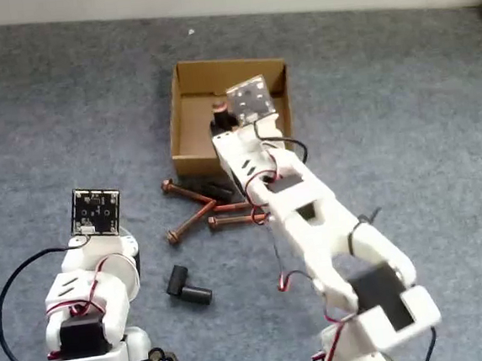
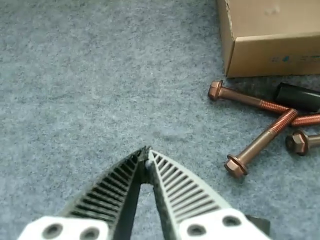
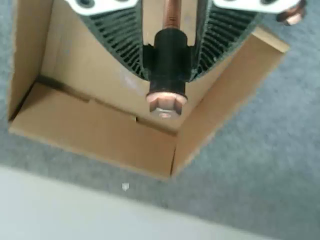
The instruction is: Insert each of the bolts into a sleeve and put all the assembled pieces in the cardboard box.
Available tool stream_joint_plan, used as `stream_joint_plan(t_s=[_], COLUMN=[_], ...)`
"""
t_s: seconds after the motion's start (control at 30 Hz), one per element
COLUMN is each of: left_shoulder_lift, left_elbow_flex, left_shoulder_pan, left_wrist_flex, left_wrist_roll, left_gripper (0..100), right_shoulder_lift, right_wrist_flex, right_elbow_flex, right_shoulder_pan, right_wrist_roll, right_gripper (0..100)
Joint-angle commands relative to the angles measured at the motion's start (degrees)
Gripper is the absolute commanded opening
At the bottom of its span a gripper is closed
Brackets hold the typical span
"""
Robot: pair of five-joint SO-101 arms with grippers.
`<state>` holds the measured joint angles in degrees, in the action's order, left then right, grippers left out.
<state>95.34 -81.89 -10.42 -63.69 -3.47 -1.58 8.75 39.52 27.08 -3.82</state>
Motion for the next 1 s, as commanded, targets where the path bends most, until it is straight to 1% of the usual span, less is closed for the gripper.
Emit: stream_joint_plan(t_s=[0.0, 0.07, 0.23, 0.27, 0.37, 0.4, 0.57, 0.7, 0.83, 0.97], left_shoulder_lift=[0.31, 0.31, 0.31, 0.31, 0.31, 0.31, 0.31, 0.31, 0.31, 0.31], left_elbow_flex=[0.22, 0.22, 0.22, 0.22, 0.22, 0.22, 0.31, 0.48, 0.84, 0.84], left_shoulder_pan=[-0.31, -0.31, -0.31, -0.31, -0.31, -0.31, -0.31, -0.92, -4.7, -9.1], left_wrist_flex=[1.05, 1.14, 0.97, 0.97, 0.88, 0.88, 0.97, 1.05, 1.23, 3.43], left_wrist_roll=[-0.53, -0.53, -0.53, -0.53, -0.53, -0.53, -0.53, -0.44, -0.26, -0.09], left_gripper=[1, 1, 1, 1, 1, 1, 1, 1, 1, 1], right_shoulder_lift=[-0.92, -0.92, -0.4, 0.57, 6.81, 9.45, 22.46, 29.32, 32.04, 33.89], right_wrist_flex=[1.01, -0.75, -2.68, -2.68, -4.7, -7.6, -28.44, -44.79, -58.42, -68.88], right_elbow_flex=[-4.53, -4.7, -4.7, -4.35, -4.18, -4.18, -4.62, -4.62, -4.53, -4.18], right_shoulder_pan=[-0.84, -0.92, -2.24, -2.51, -2.51, -2.42, -2.42, -1.98, 2.07, 9.1], right_wrist_roll=[0.35, 0.53, 0.35, 0.26, 0.26, 0.44, 0.26, 0.18, 0.18, 0.18], right_gripper=[1.2, 4.6, 19.7, 21.1, 21.3, 21.3, 21.3, 21.3, 21.3, 21.3])
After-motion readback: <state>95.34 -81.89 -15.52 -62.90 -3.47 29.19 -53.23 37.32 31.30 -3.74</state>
